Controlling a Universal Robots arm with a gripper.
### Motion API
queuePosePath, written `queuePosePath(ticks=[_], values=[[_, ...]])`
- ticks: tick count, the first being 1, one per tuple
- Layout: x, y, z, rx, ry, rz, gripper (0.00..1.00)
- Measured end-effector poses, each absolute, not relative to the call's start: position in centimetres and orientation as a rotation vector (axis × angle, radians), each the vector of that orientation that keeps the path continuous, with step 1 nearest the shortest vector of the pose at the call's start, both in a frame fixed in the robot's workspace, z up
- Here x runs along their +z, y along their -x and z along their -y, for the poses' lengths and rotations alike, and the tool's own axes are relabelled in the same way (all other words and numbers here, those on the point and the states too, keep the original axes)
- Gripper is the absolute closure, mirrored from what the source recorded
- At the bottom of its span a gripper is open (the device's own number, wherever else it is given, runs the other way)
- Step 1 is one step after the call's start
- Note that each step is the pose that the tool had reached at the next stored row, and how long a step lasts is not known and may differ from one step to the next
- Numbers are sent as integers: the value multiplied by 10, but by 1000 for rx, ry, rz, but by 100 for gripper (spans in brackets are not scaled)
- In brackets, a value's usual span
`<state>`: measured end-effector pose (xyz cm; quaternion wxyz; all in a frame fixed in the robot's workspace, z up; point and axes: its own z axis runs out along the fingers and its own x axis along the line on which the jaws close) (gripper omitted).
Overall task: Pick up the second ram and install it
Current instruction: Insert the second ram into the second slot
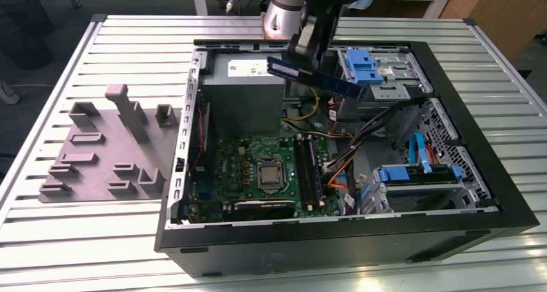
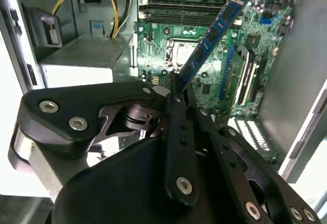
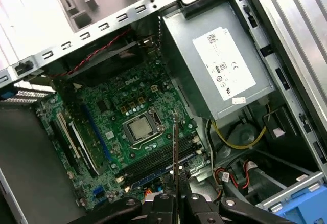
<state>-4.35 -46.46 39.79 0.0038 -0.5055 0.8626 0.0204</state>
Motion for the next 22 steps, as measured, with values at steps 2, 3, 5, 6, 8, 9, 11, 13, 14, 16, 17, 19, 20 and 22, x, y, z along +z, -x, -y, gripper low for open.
queuePosePath(ticks=[2, 3, 5, 6, 8, 9, 11, 13, 14, 16, 17, 19, 20, 22], values=[[397, 43, 465, 63, 1534, -2732, 86], [397, 43, 465, 63, 1510, -2744, 86], [397, 43, 465, 63, 1464, -2769, 86], [396, 43, 465, 63, 1440, -2780, 86], [396, 43, 465, 63, 1394, -2803, 86], [396, 43, 465, 63, 1368, -2815, 86], [395, 43, 465, 62, 1319, -2838, 86], [395, 43, 465, 62, 1268, -2860, 86], [394, 43, 465, 62, 1243, -2871, 86], [394, 43, 465, 61, 1190, -2893, 86], [393, 43, 465, 61, 1165, -2903, 86], [393, 43, 465, 61, 1114, -2922, 86], [393, 43, 465, 60, 1087, -2932, 86], [392, 43, 465, 60, 1034, -2950, 86]])
